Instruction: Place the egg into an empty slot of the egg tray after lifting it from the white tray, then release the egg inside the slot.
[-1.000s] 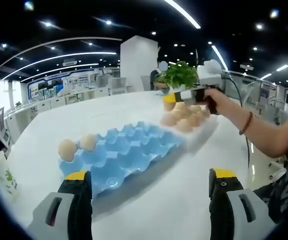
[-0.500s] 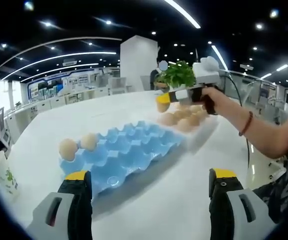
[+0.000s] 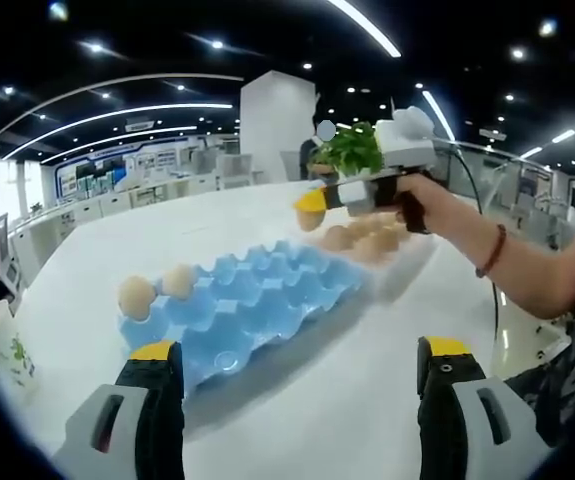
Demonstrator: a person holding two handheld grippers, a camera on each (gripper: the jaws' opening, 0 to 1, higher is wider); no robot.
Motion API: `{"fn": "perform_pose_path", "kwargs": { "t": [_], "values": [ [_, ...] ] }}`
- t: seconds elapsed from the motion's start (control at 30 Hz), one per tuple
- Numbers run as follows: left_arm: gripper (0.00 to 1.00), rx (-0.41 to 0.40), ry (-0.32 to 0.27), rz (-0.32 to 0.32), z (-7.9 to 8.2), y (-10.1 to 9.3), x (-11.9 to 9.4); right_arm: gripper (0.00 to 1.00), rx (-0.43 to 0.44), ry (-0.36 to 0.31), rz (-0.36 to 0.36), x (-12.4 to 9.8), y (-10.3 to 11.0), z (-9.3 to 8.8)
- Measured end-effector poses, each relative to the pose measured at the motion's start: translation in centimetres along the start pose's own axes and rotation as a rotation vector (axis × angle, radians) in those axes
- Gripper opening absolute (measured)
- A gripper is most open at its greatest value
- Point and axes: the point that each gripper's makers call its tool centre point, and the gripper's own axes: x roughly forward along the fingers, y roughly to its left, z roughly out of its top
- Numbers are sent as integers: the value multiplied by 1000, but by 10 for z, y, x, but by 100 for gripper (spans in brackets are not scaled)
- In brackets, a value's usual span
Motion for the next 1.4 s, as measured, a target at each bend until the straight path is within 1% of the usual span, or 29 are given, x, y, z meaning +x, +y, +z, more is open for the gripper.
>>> {"fn": "perform_pose_path", "kwargs": {
  "t": [0.4, 0.63, 0.7, 0.97, 1.03, 1.07, 1.23, 1.4],
  "values": [
    [99, 0, -6, 9, 2, 2, -2, 27, -45, 23, 77, 16, 35, -5],
    [99, 1, -5, 12, 2, 3, -3, 27, -93, 19, 148, 27, 67, -4],
    [99, -2, -11, 12, 3, 3, -4, 27, -105, 33, 164, 31, 75, -6],
    [99, -4, -11, 11, 2, 3, -6, 27, -133, 27, 218, 43, 101, -6],
    [99, -2, -10, 11, 1, 3, -6, 27, -139, 28, 226, 45, 106, -8],
    [99, -2, -10, 11, 1, 2, -7, 27, -147, 15, 226, 47, 107, -6],
    [99, -6, -10, 11, -2, 2, -8, 27, -141, 18, 245, 52, 111, -7],
    [99, -7, -9, 8, -3, 1, -8, 27, -158, 23, 266, 58, 117, -11]
  ]
}}
